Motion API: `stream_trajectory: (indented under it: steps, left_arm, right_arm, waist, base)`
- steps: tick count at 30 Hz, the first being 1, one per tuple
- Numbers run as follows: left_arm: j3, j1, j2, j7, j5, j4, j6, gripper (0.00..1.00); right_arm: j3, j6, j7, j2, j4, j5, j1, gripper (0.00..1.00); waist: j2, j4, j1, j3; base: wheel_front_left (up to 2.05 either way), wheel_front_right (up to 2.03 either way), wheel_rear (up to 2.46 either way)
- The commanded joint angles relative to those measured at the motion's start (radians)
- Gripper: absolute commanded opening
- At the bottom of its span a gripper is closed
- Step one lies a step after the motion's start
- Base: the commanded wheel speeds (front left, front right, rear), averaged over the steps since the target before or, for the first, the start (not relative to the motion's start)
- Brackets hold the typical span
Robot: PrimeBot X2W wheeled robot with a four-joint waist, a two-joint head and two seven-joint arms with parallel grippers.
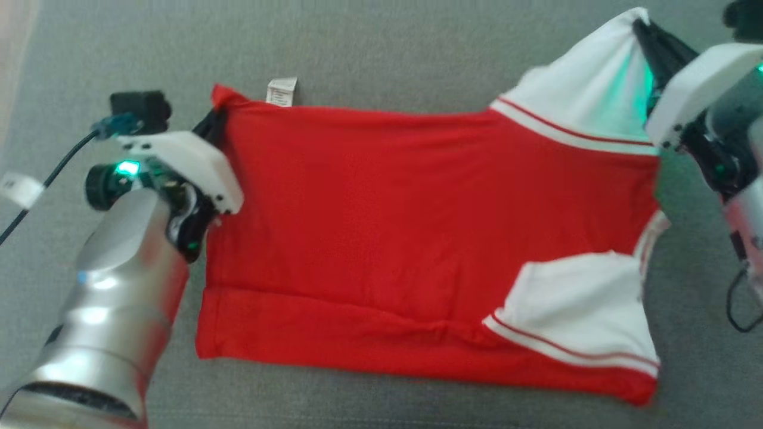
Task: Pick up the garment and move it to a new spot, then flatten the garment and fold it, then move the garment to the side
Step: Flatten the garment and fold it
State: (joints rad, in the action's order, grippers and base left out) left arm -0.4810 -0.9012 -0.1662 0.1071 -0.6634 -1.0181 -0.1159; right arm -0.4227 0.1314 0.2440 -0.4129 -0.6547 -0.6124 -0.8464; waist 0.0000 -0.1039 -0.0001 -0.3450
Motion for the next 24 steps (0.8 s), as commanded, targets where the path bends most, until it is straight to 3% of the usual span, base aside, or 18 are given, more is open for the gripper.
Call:
stream_trajectory:
  steps: [1, 7, 11, 16, 22, 23, 24]
  left_arm:
    - [0.036, -0.003, -0.068, -0.019, -0.009, 0.030, -0.004, 0.00]
    - [0.046, 0.090, -0.106, -0.055, -0.026, 0.100, -0.004, 0.00]
    - [0.072, 0.245, -0.145, -0.075, -0.061, 0.211, 0.016, 0.00]
    - [0.116, 0.443, -0.189, -0.060, -0.116, 0.372, 0.073, 0.00]
    - [0.151, 0.659, -0.216, -0.003, -0.178, 0.568, 0.158, 0.00]
    - [0.153, 0.688, -0.217, 0.009, -0.186, 0.593, 0.172, 0.00]
    - [0.153, 0.688, -0.217, 0.009, -0.186, 0.593, 0.172, 0.00]
  right_arm:
    - [0.018, -0.001, -0.026, -0.026, 0.059, -0.006, 0.036, 0.00]
    - [0.089, -0.001, -0.033, -0.038, 0.225, 0.010, 0.215, 0.00]
    - [0.172, -0.001, 0.011, 0.008, 0.412, 0.030, 0.475, 0.00]
    - [0.264, -0.001, 0.078, 0.082, 0.580, 0.060, 0.742, 0.00]
    - [0.347, -0.001, 0.134, 0.189, 0.687, 0.083, 0.971, 0.00]
    - [0.353, -0.001, 0.142, 0.206, 0.693, 0.086, 0.997, 0.11]
    - [0.353, -0.001, 0.142, 0.206, 0.693, 0.086, 0.997, 0.11]
  waist:
    - [0.0000, 0.016, 0.0001, 0.047]
    - [0.0000, 0.034, 0.0001, 0.126]
    - [0.0000, 0.060, 0.0001, 0.182]
    - [0.0000, 0.089, 0.0001, 0.211]
    - [0.0000, 0.108, 0.0001, 0.223]
    - [0.0000, 0.109, 0.0001, 0.225]
    - [0.0000, 0.109, 0.0001, 0.225]
  base:
    - [0.00, 0.00, 0.00]
    - [0.00, 0.00, 0.00]
    - [0.00, 0.00, 0.00]
    - [0.00, 0.00, 0.00]
    - [0.00, 0.00, 0.00]
    - [0.00, 0.00, 0.00]
    - [0.00, 0.00, 0.00]
